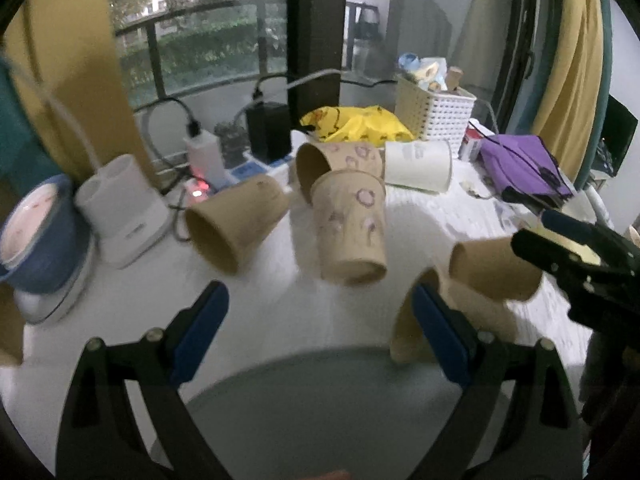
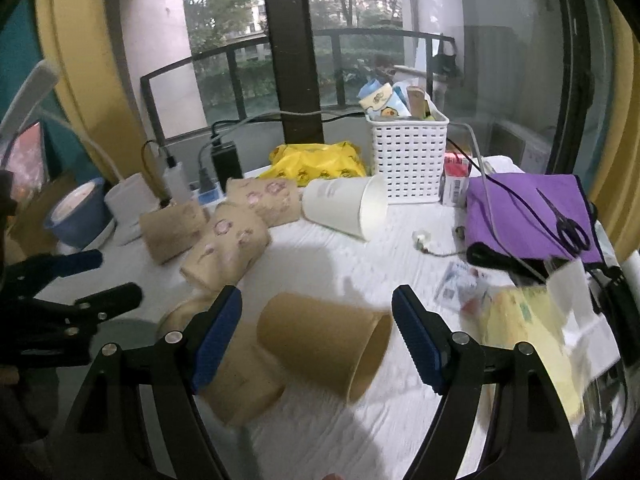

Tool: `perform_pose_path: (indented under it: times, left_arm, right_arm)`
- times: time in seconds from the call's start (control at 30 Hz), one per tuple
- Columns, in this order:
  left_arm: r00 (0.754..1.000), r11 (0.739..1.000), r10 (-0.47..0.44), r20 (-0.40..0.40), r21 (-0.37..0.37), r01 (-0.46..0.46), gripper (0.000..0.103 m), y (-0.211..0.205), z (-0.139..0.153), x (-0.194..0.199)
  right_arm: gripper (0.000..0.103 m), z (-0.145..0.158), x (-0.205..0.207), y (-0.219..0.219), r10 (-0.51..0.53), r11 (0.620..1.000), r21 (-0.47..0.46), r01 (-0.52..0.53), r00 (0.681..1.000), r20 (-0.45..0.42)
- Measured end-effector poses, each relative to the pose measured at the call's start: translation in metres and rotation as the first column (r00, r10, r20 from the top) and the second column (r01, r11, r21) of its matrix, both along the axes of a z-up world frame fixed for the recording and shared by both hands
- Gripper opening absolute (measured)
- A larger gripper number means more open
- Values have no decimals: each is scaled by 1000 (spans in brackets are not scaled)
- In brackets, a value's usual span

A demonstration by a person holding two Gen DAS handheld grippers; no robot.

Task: Flip cup upright
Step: 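Move the left tool toward the tipped floral brown paper cup, then close the left tool on the floral brown paper cup and lift it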

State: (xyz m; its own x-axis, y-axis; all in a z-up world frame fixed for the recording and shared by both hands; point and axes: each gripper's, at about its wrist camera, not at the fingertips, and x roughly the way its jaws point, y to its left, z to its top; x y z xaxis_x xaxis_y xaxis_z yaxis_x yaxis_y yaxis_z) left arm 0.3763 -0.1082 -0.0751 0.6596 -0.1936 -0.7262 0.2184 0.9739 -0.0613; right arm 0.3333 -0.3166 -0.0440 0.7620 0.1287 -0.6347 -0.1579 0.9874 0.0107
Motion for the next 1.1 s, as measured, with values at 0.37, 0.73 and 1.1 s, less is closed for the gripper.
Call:
perform_pose_path:
  times: [0.37,0.73,1.1]
  left_arm:
    - [997,1000,-9,-78,-8,8,94,-20,-24,63]
    - [977,996,-81,-197,-45,74,68,-34,-57,88]
    - [985,992,-99,-143,-87,87,58,-28,-31,66]
  right_arm:
    - [80,-14,45,-17,-52,997,48,53,998,-28]
    - [80,-28,54,-26,-77,994,72,81,996,-50]
    - [80,-10,42,-18,-68,995,69,69,998,-18]
